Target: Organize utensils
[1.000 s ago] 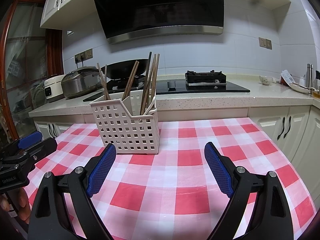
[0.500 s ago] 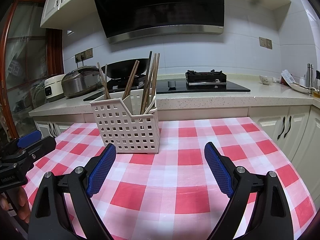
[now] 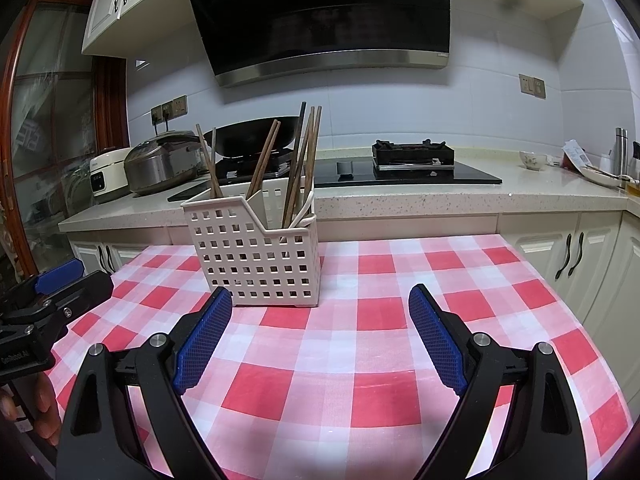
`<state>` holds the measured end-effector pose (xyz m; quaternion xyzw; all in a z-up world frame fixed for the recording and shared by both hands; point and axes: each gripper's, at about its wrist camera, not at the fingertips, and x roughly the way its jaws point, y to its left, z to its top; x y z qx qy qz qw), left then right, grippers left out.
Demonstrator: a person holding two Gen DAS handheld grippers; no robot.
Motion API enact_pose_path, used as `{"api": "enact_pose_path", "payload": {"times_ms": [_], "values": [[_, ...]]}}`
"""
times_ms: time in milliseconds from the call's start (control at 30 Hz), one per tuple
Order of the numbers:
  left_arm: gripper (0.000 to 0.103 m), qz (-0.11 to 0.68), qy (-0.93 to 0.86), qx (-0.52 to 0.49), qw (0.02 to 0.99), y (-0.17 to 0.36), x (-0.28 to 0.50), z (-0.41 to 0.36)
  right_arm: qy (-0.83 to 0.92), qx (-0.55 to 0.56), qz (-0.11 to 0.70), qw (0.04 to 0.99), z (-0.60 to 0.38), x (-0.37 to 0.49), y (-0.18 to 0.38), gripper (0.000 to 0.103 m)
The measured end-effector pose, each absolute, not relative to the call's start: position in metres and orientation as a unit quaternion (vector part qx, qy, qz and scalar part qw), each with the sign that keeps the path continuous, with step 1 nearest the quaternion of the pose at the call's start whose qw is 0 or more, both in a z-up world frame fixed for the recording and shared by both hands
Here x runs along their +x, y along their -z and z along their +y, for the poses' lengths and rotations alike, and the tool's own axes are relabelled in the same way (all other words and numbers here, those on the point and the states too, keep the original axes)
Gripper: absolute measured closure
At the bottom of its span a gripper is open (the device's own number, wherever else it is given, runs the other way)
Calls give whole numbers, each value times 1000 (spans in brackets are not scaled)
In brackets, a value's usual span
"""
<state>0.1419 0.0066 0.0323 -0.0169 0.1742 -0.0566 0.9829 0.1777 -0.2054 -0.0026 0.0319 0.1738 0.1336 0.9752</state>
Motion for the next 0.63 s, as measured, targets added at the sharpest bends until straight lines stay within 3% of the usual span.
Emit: {"api": "enact_pose_path", "payload": {"times_ms": [633], "values": [[8,189,64,-23,980,-28,145,6,-137,28,180,974,-207,178,6,19]]}}
